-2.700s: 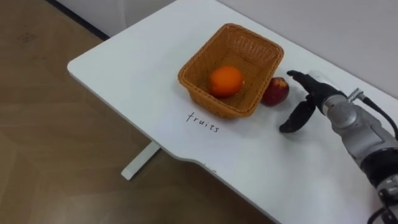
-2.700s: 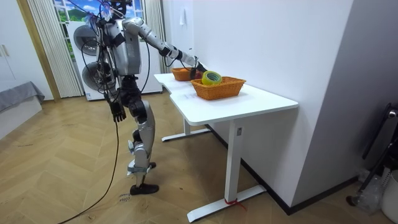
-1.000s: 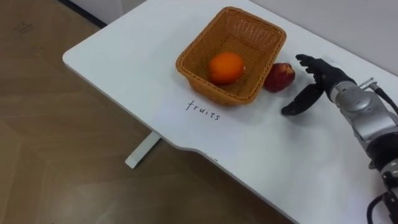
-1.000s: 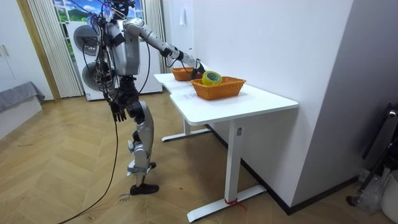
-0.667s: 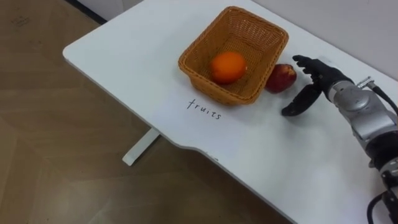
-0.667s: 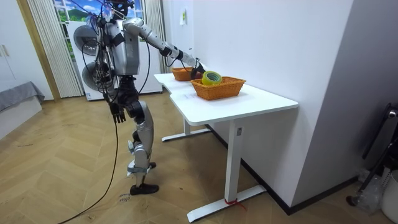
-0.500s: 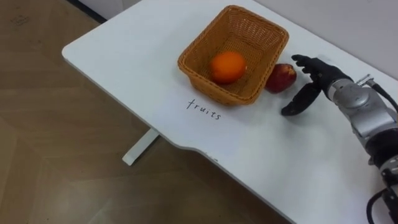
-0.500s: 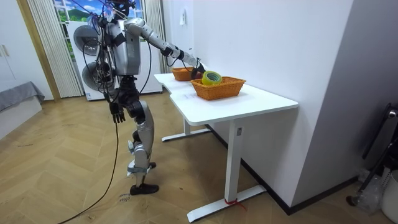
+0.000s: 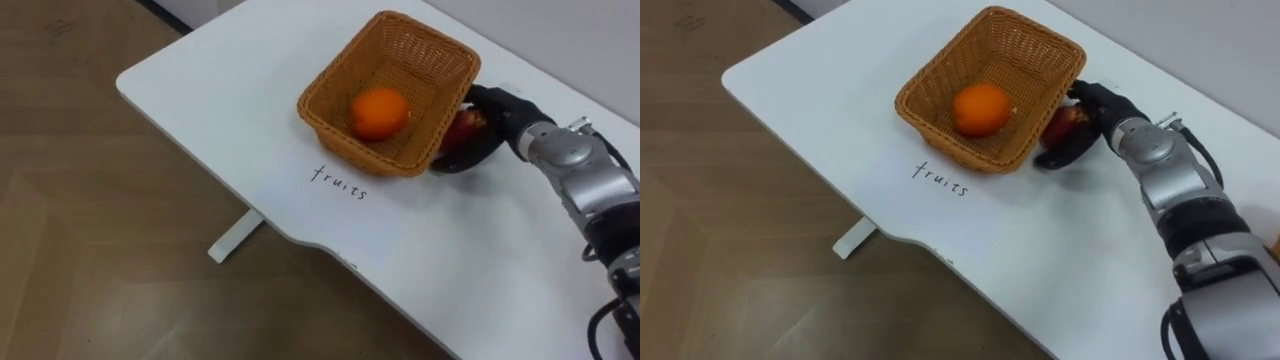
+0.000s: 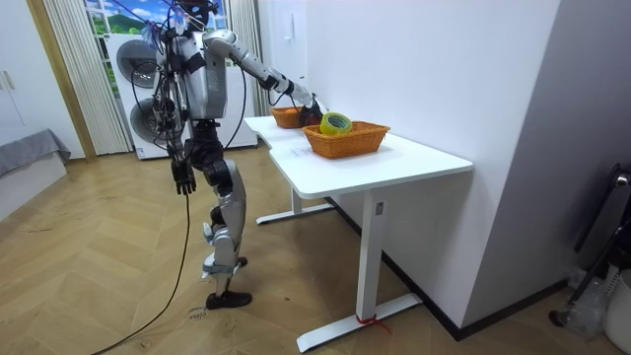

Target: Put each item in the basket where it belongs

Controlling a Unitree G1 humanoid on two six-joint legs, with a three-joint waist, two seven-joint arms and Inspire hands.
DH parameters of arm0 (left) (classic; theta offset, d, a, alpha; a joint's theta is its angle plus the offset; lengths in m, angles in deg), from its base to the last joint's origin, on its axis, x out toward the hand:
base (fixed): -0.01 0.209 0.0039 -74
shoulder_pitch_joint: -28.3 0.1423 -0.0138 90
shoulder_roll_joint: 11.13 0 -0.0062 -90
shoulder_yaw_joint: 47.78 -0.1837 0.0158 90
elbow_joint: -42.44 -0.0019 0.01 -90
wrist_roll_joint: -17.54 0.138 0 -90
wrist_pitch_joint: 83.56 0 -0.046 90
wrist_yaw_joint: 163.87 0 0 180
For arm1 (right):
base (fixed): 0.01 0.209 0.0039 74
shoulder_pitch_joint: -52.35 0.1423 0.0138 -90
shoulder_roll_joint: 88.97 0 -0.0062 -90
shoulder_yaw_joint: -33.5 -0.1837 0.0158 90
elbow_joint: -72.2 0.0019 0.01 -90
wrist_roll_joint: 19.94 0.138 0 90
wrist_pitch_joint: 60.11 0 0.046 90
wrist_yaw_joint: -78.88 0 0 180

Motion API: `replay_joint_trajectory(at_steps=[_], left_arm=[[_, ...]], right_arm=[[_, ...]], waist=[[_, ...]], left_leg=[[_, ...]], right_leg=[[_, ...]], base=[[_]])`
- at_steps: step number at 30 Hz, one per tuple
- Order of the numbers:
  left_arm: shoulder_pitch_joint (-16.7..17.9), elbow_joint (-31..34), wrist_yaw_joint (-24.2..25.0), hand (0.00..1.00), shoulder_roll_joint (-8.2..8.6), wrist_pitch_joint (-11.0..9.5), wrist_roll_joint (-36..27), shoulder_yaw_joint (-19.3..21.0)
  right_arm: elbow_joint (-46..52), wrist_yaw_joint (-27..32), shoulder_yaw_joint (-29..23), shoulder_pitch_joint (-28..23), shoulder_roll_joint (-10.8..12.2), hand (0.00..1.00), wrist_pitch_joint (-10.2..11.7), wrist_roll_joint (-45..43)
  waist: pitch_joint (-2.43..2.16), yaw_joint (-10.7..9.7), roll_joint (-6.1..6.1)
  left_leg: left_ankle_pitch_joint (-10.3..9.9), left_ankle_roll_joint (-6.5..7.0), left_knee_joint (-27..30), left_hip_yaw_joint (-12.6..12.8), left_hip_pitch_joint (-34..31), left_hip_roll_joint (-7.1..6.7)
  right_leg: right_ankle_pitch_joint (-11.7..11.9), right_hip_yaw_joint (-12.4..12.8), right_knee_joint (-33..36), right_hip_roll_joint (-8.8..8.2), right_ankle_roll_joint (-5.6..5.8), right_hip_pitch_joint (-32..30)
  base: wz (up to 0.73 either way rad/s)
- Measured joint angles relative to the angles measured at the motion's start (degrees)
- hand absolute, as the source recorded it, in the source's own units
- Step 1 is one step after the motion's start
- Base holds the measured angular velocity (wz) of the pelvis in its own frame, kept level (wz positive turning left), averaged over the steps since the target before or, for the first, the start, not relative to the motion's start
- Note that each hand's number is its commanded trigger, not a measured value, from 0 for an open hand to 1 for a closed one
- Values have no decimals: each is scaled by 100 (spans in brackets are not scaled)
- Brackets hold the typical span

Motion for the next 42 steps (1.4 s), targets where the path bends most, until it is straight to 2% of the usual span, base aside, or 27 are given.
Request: replay_joint_trajectory(at_steps=[14,15,16,26,42], left_arm=[[87,48,-176,0,24,23,-5,57],[91,34,-210,0,27,25,-5,56],[106,35,-211,0,29,27,-6,55],[131,59,-211,0,26,52,-22,44],[119,46,-193,0,23,38,-22,53]], right_arm=[[32,-119,-1,14,-5,0,0,250],[27,-135,0,14,-5,56,0,243],[20,-158,3,14,-5,100,0,245],[30,-142,4,48,-11,100,26,250],[22,-373,50,47,-11,100,29,-175]], waist=[[-12,-44,20],[-6,-44,27],[2,-41,42],[2,-154,62],[-2,-180,54]], left_leg=[[1,0,46,-2,-30,-4],[1,0,49,-4,4,-4],[1,0,41,-5,48,-5],[0,0,33,-32,44,-9],[1,1,17,-33,111,-7]], right_leg=[[0,-6,3,1,0,-3],[0,-10,3,-1,0,26],[0,-12,2,-5,1,61],[-2,-96,2,-11,3,85],[-2,-99,-4,-12,3,140]], base=[[0],[0],[0],[1],[0]])
